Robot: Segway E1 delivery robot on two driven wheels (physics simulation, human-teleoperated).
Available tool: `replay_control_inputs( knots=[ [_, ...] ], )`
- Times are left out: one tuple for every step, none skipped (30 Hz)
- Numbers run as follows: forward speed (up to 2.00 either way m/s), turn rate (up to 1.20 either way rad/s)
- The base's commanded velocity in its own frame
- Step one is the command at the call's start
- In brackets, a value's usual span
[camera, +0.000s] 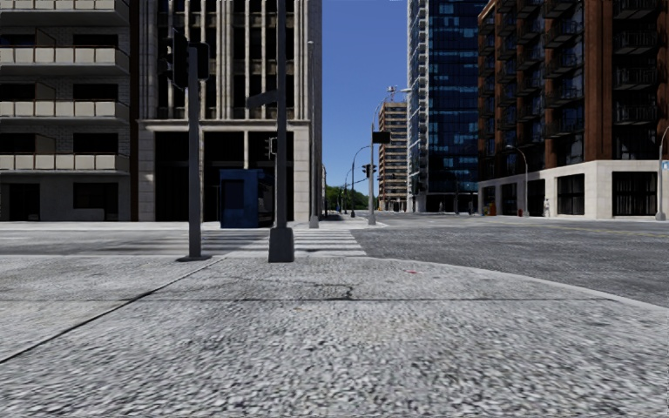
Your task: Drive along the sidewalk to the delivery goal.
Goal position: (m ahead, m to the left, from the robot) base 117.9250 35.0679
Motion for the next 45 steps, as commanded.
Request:
replay_control_inputs(
  knots=[
    [2.00,0.00],
    [2.00,0.00],
    [2.00,0.00],
    [2.00,0.00],
    [2.00,0.00],
    [2.00,0.00],
    [2.00,0.00],
    [2.00,0.00],
    [2.00,0.00],
    [2.00,0.00],
    [2.00,0.00],
    [2.00,0.00],
    [2.00,0.00],
    [2.00,0.00],
    [2.00,0.00],
    [2.00,0.00],
    [2.00,0.00],
    [2.00,0.00],
    [2.00,0.00],
    [2.00,0.00],
    [2.00,0.00],
    [2.00,0.00],
    [2.00,0.00],
    [2.00,0.00],
    [2.00,0.00],
    [2.00,0.00],
    [2.00,0.00],
    [2.00,0.00],
    [2.00,0.00],
    [2.00,0.00],
    [2.00,0.00],
    [2.00,0.00],
    [2.00,0.00],
    [2.00,0.00],
    [2.00,0.00],
    [2.00,0.00],
    [2.00,0.00],
    [2.00,0.00],
    [2.00,0.00],
    [2.00,0.00],
    [2.00,0.00],
    [2.00,0.00],
    [2.00,0.00],
    [2.00,0.00],
    [2.00,0.00]
  ],
)
